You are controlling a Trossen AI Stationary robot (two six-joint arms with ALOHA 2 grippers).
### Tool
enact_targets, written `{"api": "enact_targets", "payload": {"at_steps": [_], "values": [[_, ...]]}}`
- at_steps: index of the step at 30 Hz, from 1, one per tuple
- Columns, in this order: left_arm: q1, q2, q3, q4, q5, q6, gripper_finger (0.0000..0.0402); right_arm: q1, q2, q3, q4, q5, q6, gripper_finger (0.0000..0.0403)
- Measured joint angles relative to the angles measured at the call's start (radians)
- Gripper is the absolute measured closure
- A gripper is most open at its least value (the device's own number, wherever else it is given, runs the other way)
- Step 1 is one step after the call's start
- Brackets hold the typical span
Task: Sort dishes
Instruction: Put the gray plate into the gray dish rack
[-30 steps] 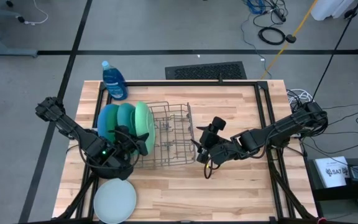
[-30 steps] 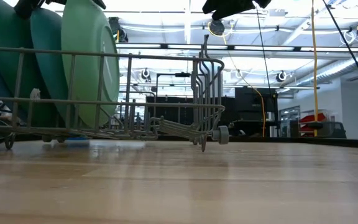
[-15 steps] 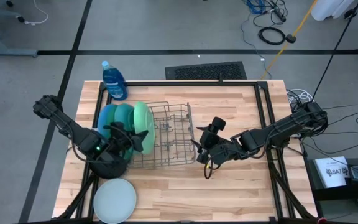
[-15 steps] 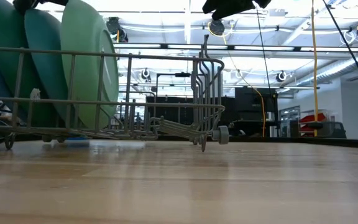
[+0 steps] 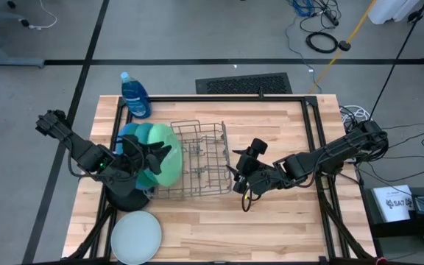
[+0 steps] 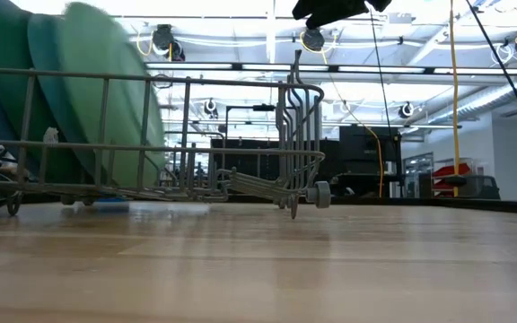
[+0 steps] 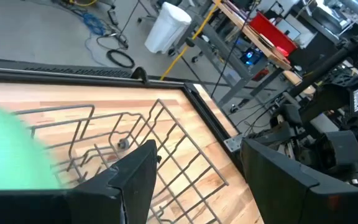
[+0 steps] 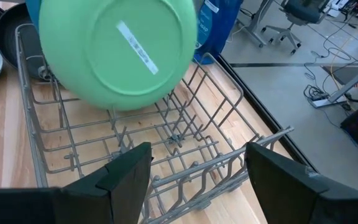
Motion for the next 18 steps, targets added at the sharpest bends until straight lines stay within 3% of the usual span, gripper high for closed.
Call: {"api": "enact_targets", "payload": {"at_steps": [5, 9, 14, 18], "values": [[0.000, -0.003, 0.000, 0.010, -0.002, 0.004, 0.0171, 0.000, 0.000, 0.000, 0.000, -0.001, 0.000, 0.0152], [0.000, -0.003, 0.000, 0.068, -0.006, 0.094, 0.0171, 0.000, 0.000, 0.000, 0.000, -0.002, -0.010, 0.0152], [0.000, -0.008, 0.000, 0.299, 0.009, 0.380, 0.0171, 0.011, 0.000, 0.000, 0.048, -0.096, -0.108, 0.0152], [0.000, -0.019, 0.000, 0.547, 0.097, 0.696, 0.0171, 0.041, 0.000, 0.000, 0.149, -0.186, -0.210, 0.0152]]}}
